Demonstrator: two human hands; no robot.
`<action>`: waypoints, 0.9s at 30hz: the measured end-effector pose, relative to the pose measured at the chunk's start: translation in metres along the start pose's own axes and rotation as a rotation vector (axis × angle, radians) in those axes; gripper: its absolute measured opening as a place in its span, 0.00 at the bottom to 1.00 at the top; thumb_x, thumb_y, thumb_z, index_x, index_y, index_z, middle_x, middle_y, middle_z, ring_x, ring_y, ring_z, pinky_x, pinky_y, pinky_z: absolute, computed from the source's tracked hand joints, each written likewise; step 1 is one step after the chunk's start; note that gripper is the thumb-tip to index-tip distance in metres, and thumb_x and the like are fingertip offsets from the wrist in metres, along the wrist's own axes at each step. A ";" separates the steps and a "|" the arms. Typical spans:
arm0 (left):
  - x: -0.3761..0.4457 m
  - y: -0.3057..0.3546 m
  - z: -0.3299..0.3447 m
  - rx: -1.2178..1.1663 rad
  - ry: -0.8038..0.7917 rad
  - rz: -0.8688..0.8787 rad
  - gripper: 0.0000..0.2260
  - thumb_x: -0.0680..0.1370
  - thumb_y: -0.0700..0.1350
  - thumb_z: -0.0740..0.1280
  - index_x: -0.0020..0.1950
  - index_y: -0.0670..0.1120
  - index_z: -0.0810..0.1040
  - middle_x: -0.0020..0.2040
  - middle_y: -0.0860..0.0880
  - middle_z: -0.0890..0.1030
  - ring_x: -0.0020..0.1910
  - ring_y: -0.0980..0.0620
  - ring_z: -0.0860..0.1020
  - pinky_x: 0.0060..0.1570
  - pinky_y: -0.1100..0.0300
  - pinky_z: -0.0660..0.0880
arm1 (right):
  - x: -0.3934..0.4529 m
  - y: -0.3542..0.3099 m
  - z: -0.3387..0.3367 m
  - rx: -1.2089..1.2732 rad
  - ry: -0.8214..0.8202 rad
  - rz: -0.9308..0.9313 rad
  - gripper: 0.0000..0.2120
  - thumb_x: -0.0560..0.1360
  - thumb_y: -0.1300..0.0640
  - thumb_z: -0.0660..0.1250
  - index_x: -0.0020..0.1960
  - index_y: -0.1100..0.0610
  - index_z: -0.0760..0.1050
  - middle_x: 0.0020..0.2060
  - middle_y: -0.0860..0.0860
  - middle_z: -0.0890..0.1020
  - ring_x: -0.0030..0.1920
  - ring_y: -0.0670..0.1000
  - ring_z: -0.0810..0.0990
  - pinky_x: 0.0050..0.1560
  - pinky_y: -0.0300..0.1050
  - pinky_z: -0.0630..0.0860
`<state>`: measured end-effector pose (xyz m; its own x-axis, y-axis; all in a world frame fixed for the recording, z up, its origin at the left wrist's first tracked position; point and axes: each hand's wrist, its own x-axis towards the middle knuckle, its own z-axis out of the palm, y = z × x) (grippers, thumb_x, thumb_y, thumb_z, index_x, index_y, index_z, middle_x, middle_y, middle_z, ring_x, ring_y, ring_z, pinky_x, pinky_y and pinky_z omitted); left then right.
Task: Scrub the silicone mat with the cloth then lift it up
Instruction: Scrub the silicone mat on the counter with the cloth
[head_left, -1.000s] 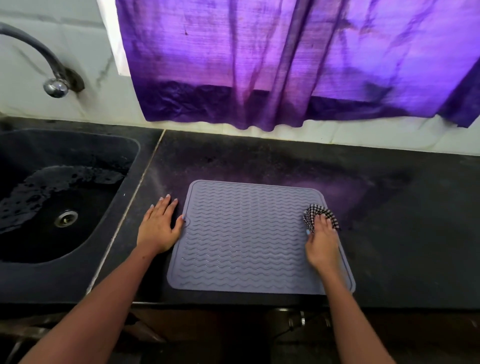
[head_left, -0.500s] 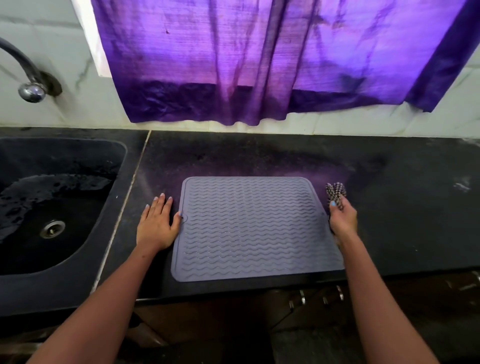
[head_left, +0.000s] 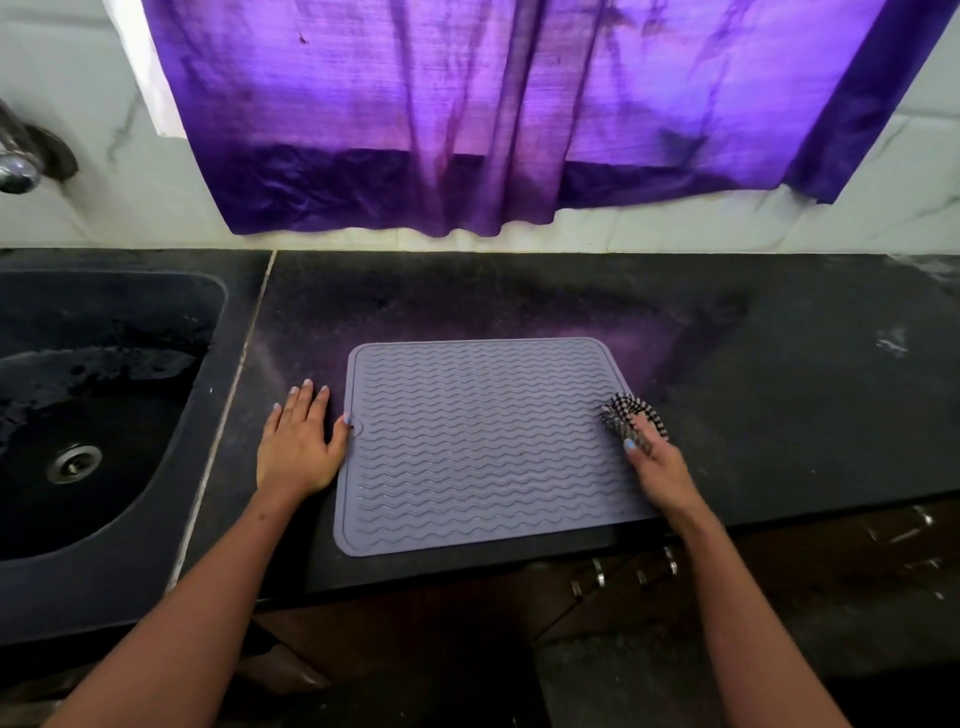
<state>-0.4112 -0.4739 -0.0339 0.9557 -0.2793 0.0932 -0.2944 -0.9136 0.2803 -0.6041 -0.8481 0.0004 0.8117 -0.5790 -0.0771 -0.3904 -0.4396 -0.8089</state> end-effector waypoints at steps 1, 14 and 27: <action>0.000 0.000 0.000 0.001 -0.003 -0.001 0.35 0.74 0.62 0.42 0.76 0.44 0.58 0.77 0.44 0.55 0.77 0.47 0.52 0.75 0.51 0.47 | 0.001 -0.004 -0.009 0.205 -0.015 0.077 0.20 0.79 0.66 0.56 0.71 0.61 0.65 0.69 0.55 0.69 0.69 0.52 0.68 0.67 0.38 0.64; 0.001 -0.001 0.000 0.004 -0.002 0.000 0.34 0.75 0.61 0.43 0.76 0.44 0.59 0.77 0.44 0.56 0.77 0.47 0.52 0.74 0.51 0.47 | -0.052 0.002 0.031 -0.635 0.230 -0.013 0.25 0.79 0.59 0.55 0.74 0.63 0.56 0.74 0.58 0.59 0.75 0.57 0.55 0.74 0.50 0.51; -0.001 0.002 -0.003 0.006 -0.015 0.006 0.26 0.81 0.56 0.50 0.76 0.44 0.57 0.78 0.44 0.53 0.77 0.48 0.50 0.75 0.52 0.45 | -0.026 -0.077 0.014 0.250 0.360 0.327 0.18 0.80 0.57 0.56 0.69 0.54 0.67 0.55 0.50 0.74 0.51 0.51 0.74 0.55 0.44 0.70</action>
<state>-0.4123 -0.4746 -0.0308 0.9538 -0.2893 0.0807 -0.3003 -0.9136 0.2742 -0.5889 -0.7898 0.0569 0.4482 -0.8760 -0.1784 -0.4465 -0.0465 -0.8936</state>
